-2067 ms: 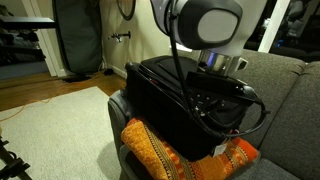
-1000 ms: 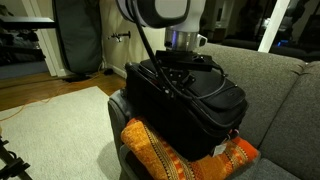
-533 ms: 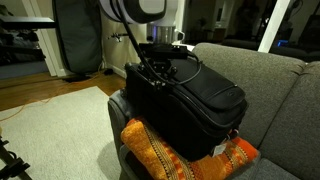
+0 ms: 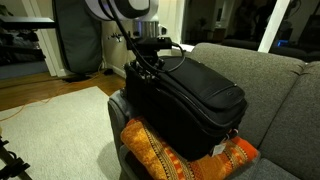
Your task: Zip the black bag
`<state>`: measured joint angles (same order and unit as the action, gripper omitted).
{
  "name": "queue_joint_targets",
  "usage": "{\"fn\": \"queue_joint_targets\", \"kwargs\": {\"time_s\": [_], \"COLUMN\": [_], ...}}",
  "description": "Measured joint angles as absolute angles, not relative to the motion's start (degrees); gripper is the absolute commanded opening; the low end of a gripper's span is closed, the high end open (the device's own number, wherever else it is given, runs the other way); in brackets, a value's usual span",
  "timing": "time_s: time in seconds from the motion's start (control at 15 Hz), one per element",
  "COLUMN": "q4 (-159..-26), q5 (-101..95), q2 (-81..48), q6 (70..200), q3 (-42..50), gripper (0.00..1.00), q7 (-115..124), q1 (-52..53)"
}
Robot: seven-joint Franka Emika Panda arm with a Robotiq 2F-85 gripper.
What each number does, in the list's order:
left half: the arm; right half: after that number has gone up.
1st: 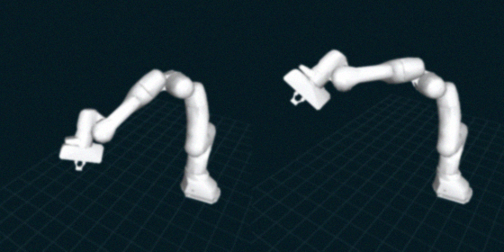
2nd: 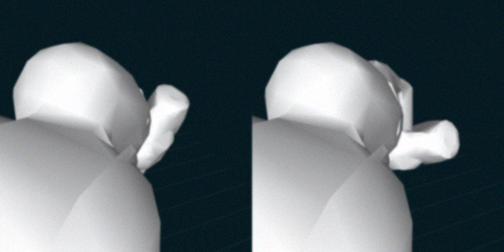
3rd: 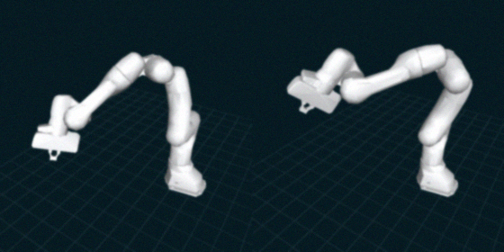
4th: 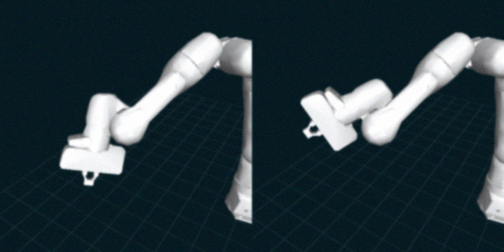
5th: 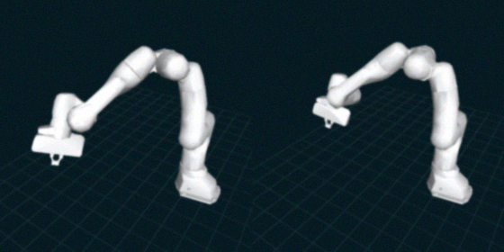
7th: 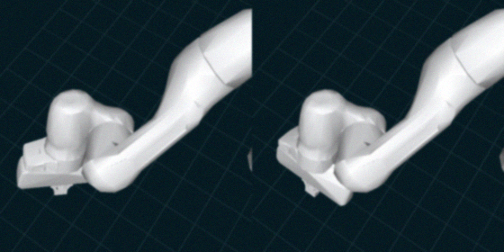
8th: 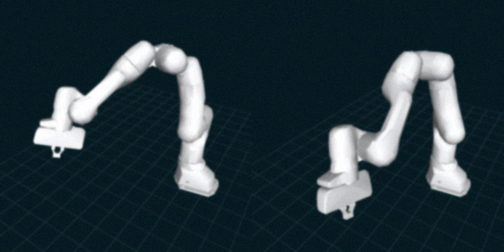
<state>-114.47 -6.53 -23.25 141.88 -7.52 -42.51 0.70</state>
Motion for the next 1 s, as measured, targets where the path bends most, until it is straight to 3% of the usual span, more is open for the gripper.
{"fn": "queue_joint_targets", "kwargs": {"time_s": [0.27,0.6,0.67,0.8,1.0], "q4": [-114.46,-114.17,-114.16,-114.17,-114.74], "q5": [-7.53,-7.76,-7.98,-8.87,-10.91], "q2": [-22.77,-22.57,-22.56,-22.57,-22.58], "q6": [141.89,141.98,142.0,142.08,142.08], "q3": [-9.85,-12.87,-12.84,-12.77,-12.66], "gripper": [0.02,0.05,0.33,0.38,0.58], "q7": [-42.37,-42.02,-42.02,-41.66,-38.54], "q1": [1.63,4.15,4.15,4.25,5.55]}}
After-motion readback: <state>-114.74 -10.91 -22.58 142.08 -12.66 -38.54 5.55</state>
